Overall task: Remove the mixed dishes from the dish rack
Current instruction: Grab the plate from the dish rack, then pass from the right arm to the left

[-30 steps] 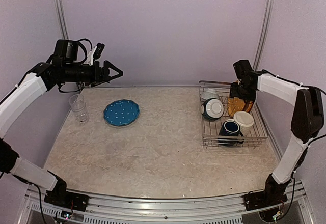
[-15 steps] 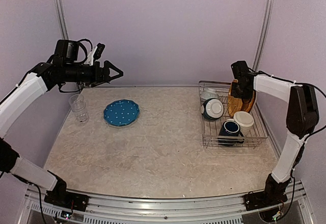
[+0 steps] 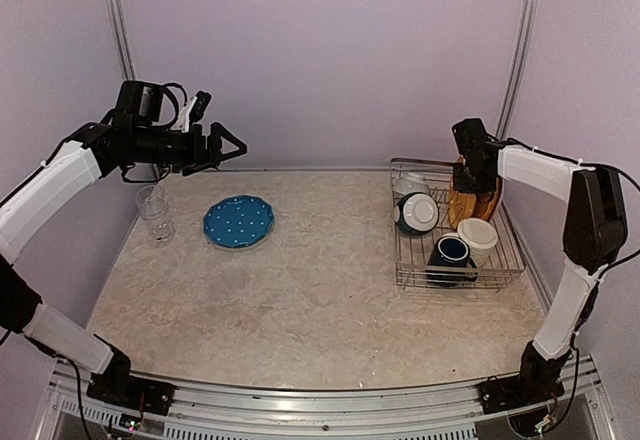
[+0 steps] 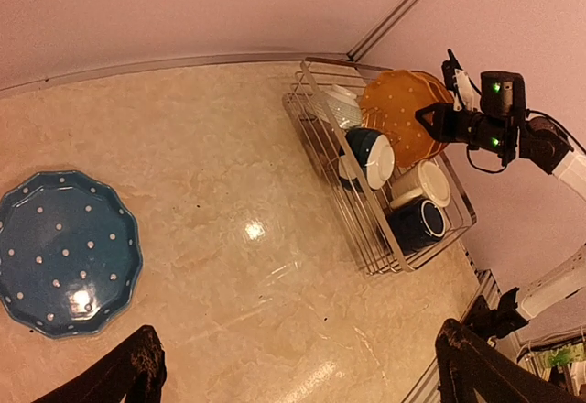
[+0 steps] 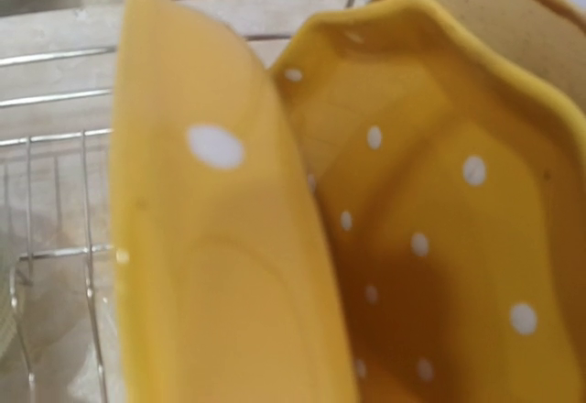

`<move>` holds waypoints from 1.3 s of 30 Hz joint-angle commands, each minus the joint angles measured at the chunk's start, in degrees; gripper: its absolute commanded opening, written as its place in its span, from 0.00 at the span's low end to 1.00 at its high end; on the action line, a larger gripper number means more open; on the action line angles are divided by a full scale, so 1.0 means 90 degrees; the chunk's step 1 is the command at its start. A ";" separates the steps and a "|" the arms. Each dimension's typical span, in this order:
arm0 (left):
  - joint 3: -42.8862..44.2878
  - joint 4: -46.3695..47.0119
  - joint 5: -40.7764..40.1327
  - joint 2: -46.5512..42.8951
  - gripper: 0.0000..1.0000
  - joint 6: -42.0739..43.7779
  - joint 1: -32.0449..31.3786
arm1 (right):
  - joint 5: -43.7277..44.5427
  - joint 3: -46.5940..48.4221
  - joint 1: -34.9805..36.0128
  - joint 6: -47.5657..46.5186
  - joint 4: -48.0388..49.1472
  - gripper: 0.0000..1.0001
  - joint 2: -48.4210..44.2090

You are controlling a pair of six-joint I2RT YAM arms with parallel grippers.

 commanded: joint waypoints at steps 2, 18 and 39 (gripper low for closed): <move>0.0086 -0.0033 -0.0130 0.0220 0.99 -0.0217 0.0040 | 0.0381 0.0364 0.0129 -0.0154 0.0183 0.00 -0.0935; 0.0121 0.0106 0.0022 0.0652 0.98 -0.0811 0.0220 | -0.1108 -0.0645 0.0213 -0.0224 0.0631 0.00 -0.2992; -0.0327 0.1654 0.3208 0.1809 0.93 -0.2143 -0.0494 | -0.6167 -0.3171 0.1736 0.3657 0.6432 0.00 -0.2692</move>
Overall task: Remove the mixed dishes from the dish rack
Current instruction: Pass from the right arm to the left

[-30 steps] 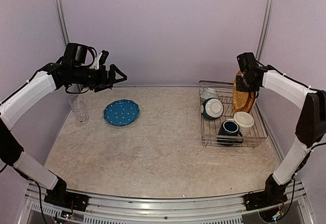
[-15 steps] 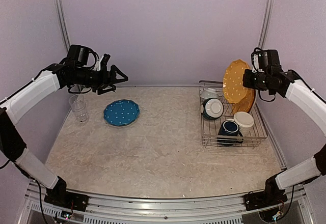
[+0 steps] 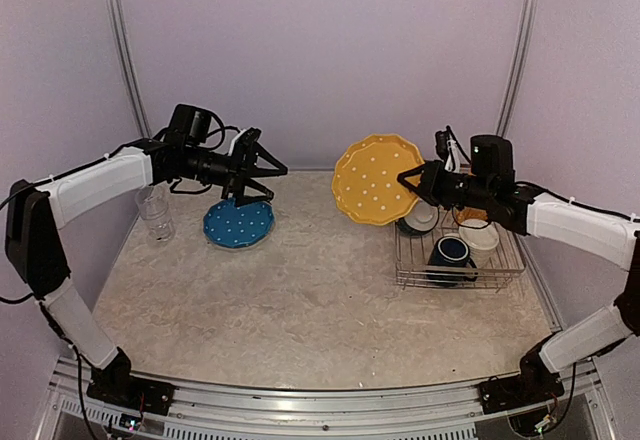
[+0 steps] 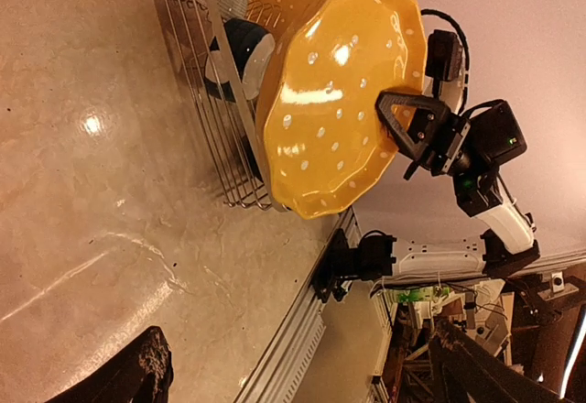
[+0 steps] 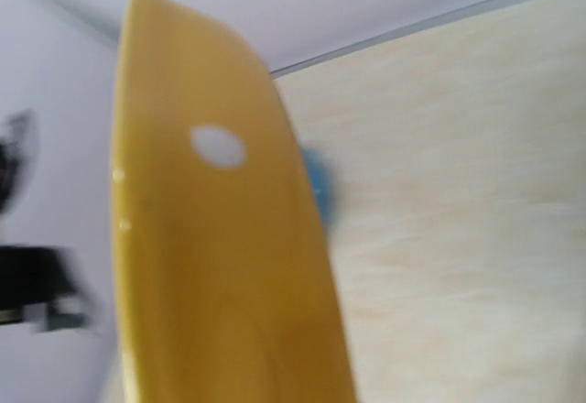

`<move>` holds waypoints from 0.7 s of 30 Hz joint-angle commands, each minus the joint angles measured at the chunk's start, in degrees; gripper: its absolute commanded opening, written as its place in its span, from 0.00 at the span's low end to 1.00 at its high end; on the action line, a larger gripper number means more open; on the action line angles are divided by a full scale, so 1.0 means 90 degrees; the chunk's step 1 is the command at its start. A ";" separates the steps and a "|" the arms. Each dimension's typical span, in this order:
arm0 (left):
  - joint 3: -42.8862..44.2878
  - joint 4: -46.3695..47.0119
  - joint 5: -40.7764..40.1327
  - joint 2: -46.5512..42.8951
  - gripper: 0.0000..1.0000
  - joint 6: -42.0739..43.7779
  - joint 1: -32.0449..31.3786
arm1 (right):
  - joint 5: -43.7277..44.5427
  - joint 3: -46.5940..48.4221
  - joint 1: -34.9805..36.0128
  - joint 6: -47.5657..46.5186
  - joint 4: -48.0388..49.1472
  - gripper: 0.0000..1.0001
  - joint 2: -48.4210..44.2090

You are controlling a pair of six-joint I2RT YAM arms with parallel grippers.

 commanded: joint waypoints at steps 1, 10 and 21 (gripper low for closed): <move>-0.0099 0.0350 0.0464 0.0259 0.93 -0.0297 -0.0168 | -0.0751 0.0097 0.0597 0.1102 0.2824 0.00 0.0491; -0.0066 0.0191 0.0292 0.0417 0.65 -0.0325 -0.0182 | -0.0993 0.0790 0.1207 0.1422 0.3422 0.00 0.1467; -0.0088 0.0159 0.0121 0.0415 0.53 -0.0299 -0.0113 | -0.1110 0.0854 0.1359 0.1655 0.3851 0.00 0.1735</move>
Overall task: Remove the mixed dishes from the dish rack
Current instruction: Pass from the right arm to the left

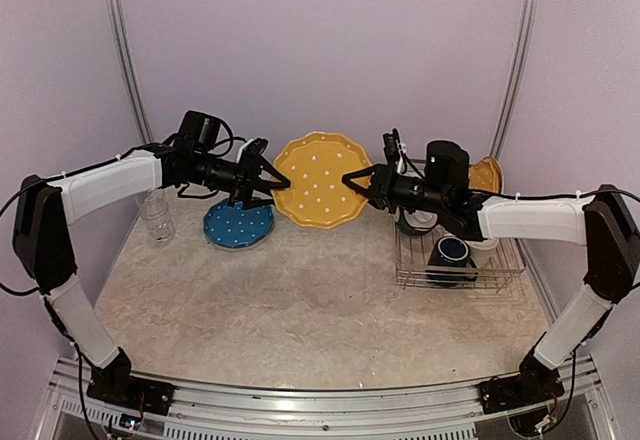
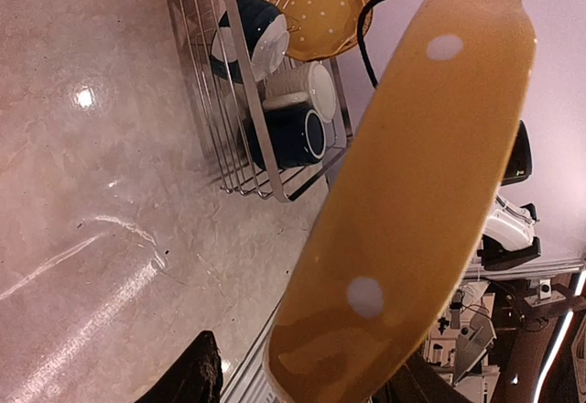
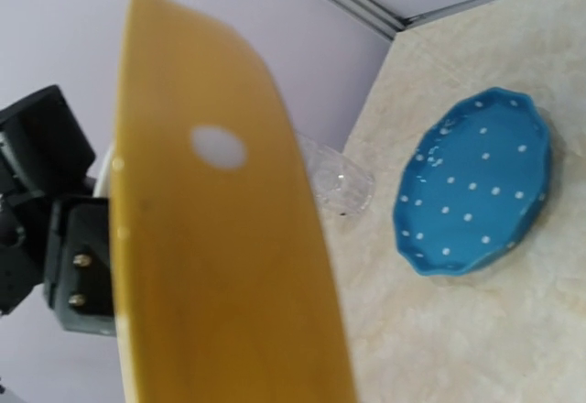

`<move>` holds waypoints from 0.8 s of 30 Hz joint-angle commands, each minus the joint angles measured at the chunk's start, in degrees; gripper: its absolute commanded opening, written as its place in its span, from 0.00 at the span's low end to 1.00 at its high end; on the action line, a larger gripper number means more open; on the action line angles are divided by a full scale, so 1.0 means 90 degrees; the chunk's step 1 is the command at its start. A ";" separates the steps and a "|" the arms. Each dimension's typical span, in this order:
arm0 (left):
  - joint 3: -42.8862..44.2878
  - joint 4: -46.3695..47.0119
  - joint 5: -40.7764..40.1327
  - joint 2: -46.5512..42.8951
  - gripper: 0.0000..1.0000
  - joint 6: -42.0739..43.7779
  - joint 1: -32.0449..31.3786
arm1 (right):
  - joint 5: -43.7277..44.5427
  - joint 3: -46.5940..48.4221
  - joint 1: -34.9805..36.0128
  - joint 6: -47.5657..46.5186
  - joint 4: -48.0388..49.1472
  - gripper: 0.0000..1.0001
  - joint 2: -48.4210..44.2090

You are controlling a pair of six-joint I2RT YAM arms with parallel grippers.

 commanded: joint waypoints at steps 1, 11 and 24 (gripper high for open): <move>-0.0053 0.0065 -0.0049 0.0056 0.49 0.0057 0.0035 | -0.0244 0.0478 0.0179 0.0243 0.1293 0.00 0.0102; -0.0044 0.0084 0.0026 0.0101 0.03 0.0047 0.0096 | -0.0268 0.0355 0.0232 0.0431 0.1650 0.00 0.0467; 0.0449 -0.1432 -0.1542 0.0210 0.00 0.0387 0.1096 | 0.1111 -0.0252 -0.0193 -0.0941 -0.0943 1.00 -0.0412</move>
